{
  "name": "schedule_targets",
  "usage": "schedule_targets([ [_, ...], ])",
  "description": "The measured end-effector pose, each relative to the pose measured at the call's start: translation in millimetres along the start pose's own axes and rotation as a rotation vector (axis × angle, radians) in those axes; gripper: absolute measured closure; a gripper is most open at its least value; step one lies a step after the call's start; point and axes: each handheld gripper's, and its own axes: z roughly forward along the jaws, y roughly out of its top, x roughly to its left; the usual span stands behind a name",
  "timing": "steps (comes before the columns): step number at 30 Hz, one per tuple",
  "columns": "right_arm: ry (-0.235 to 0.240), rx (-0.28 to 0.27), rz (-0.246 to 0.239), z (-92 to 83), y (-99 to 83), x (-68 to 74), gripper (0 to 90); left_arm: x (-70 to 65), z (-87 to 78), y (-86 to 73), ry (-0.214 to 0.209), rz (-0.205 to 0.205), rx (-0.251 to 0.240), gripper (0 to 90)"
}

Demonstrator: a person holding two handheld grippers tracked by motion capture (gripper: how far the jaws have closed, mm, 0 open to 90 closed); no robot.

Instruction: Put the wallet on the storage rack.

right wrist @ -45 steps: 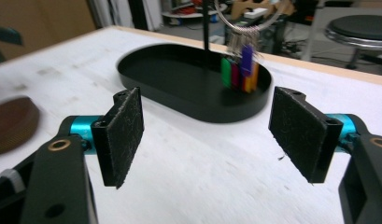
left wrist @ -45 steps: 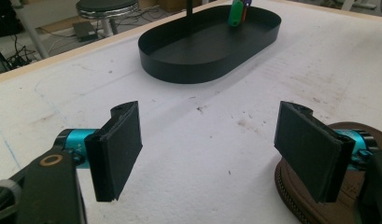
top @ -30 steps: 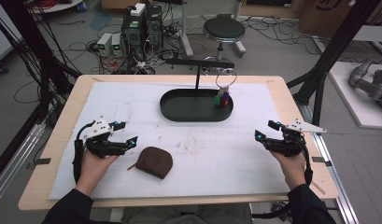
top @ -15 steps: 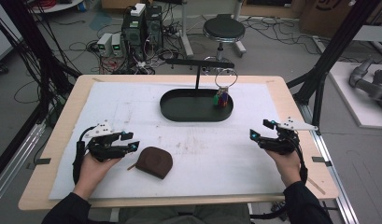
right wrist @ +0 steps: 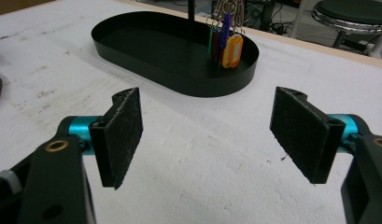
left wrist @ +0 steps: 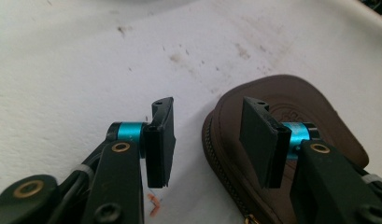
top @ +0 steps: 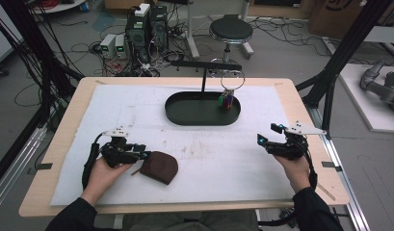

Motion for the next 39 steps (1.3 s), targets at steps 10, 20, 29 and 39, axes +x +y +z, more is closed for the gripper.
schedule_targets([
  [10,0.002,0.012,-0.031,2.5,0.0,2.3,26.5,0.5,1.8,-3.8,-0.064,-0.067,-0.005,73.5],
  [20,-0.001,0.007,-0.036,2.5,0.4,1.5,28.7,-5.3,3.2,-3.0,-0.038,-0.046,-0.039,83.4],
  [29,-0.002,0.0,-0.031,1.2,0.8,1.1,28.8,-17.1,0.8,4.6,-0.063,0.019,-0.129,85.4],
  [39,-0.006,-0.008,-0.038,1.1,2.1,2.8,28.9,-34.4,-2.3,15.8,-0.128,0.096,-0.292,86.2],
])
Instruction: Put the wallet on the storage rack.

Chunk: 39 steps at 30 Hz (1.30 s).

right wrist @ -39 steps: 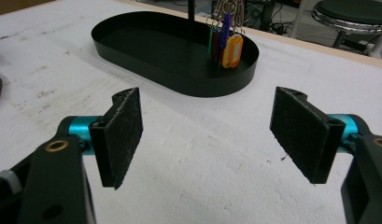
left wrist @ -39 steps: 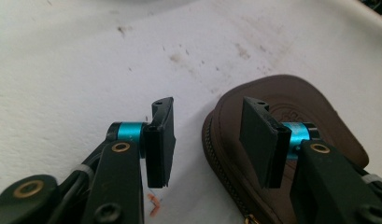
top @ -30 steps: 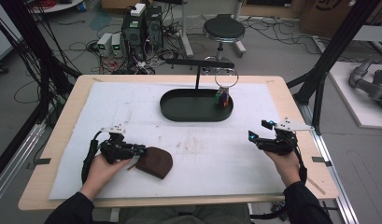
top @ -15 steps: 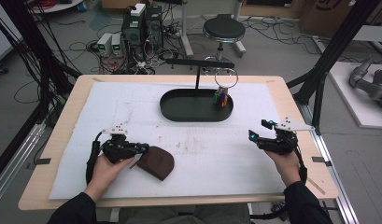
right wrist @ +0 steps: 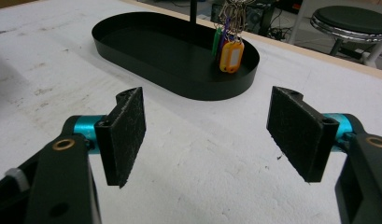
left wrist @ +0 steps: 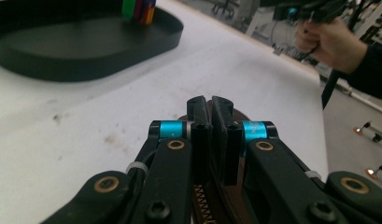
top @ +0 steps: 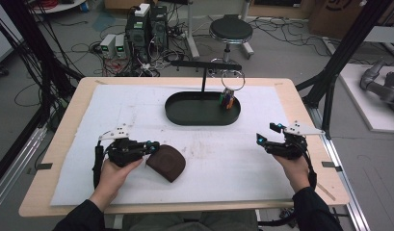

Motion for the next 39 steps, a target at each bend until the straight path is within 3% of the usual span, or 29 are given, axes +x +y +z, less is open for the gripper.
schedule_targets([
  [5,0.005,-0.006,-0.007,0.1,2.4,2.4,28.9,-8.2,3.6,5.6,-0.007,0.045,-0.039,86.4],
  [18,0.055,-0.011,-0.035,6.4,8.8,16.2,28.9,-15.7,-0.4,14.1,-0.024,0.095,-0.106,86.5],
  [28,0.159,-0.014,-0.078,15.1,18.2,38.2,28.8,-28.8,8.2,29.9,-0.054,0.147,-0.158,86.6],
  [34,0.25,-0.017,-0.105,22.0,23.0,56.0,27.4,-37.7,17.8,39.1,-0.078,0.176,-0.189,86.5],
  [39,0.332,-0.026,-0.092,26.8,26.1,66.1,25.7,-43.1,26.1,43.2,-0.098,0.194,-0.201,86.5],
])
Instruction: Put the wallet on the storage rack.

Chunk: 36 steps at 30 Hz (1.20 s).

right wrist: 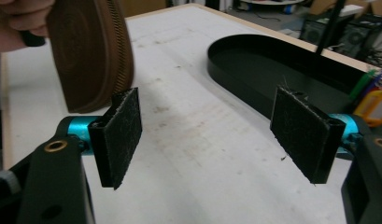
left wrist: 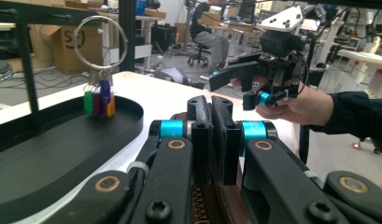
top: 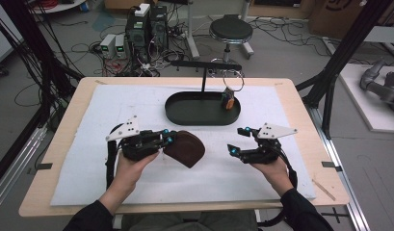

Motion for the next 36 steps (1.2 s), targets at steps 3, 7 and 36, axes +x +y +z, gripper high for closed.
schedule_targets([
  [3,0.04,-0.003,0.002,4.0,1.6,4.0,25.5,-2.2,5.3,1.8,-0.012,0.009,-0.012,86.5],
  [7,0.096,0.001,0.006,10.4,3.2,8.6,25.1,-5.1,12.3,5.6,-0.03,0.019,-0.027,86.5],
  [36,0.322,0.0,-0.014,19.4,8.0,17.4,68.2,-16.1,30.8,12.9,-0.106,0.118,-0.065,85.1],
])
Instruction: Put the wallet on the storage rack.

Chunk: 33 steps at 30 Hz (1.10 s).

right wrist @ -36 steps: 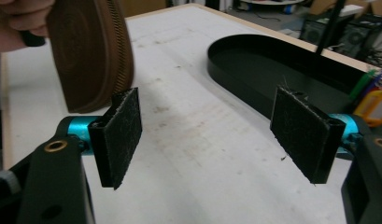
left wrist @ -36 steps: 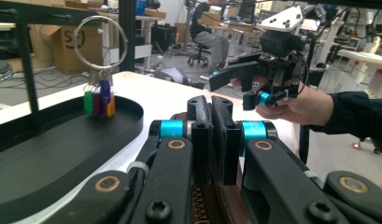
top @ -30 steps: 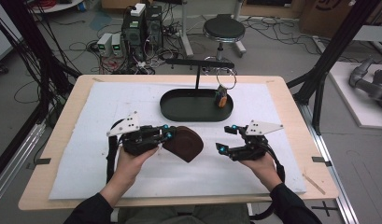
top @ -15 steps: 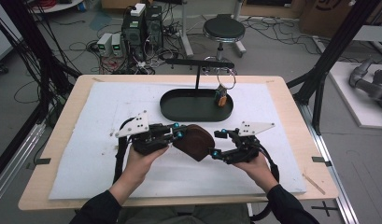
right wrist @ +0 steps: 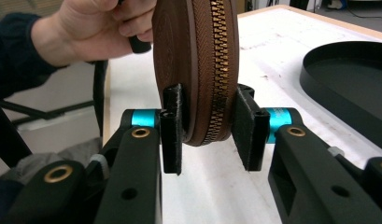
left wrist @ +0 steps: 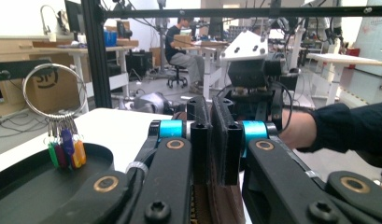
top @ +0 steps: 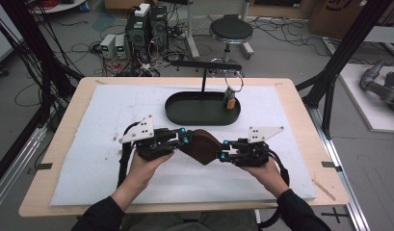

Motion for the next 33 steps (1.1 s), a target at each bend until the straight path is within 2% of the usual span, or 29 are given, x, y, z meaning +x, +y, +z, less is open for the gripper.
schedule_targets([
  [2,-0.001,0.021,-0.016,-0.5,1.0,1.1,69.0,0.3,-1.5,1.6,-0.004,0.002,0.015,81.8],
  [3,-0.005,0.032,-0.024,-0.7,1.5,1.6,69.2,0.9,-2.1,3.2,0.004,-0.002,0.035,73.8],
  [5,-0.007,0.046,-0.037,-1.1,2.2,2.0,69.4,3.4,-2.7,6.7,-0.006,-0.024,0.088,61.9],
  [8,-0.01,0.044,-0.045,-2.4,2.8,2.0,69.4,6.4,-4.5,9.9,-0.008,-0.027,0.166,50.3],
  [12,-0.01,0.048,-0.056,-2.6,3.4,2.2,69.3,13.4,-6.0,10.7,-0.009,-0.07,0.207,43.1],
  [17,0.005,0.054,-0.061,-1.6,3.6,2.9,69.3,18.3,-1.7,6.2,-0.047,-0.107,0.266,38.8],
  [21,0.014,0.08,-0.077,1.3,4.0,3.8,69.4,18.0,4.8,2.0,-0.094,-0.113,0.327,39.1],
  [22,0.017,0.084,-0.079,2.0,4.2,4.3,69.4,17.5,5.3,1.6,-0.099,-0.107,0.333,43.5],
  [24,0.016,0.083,-0.082,2.2,4.3,4.6,69.3,16.3,5.4,1.2,-0.12,-0.074,0.337,57.7],
  [25,0.012,0.082,-0.083,1.6,4.5,4.6,69.3,16.2,5.1,1.2,-0.12,-0.071,0.334,60.3],
  [29,0.008,0.065,-0.083,-1.2,5.5,4.5,68.6,18.3,2.4,-2.2,-0.134,-0.09,0.287,67.3],
  [33,-0.005,0.02,-0.064,-5.7,7.0,3.3,64.9,20.8,-0.2,-12.4,-0.143,-0.13,0.192,70.0],
])
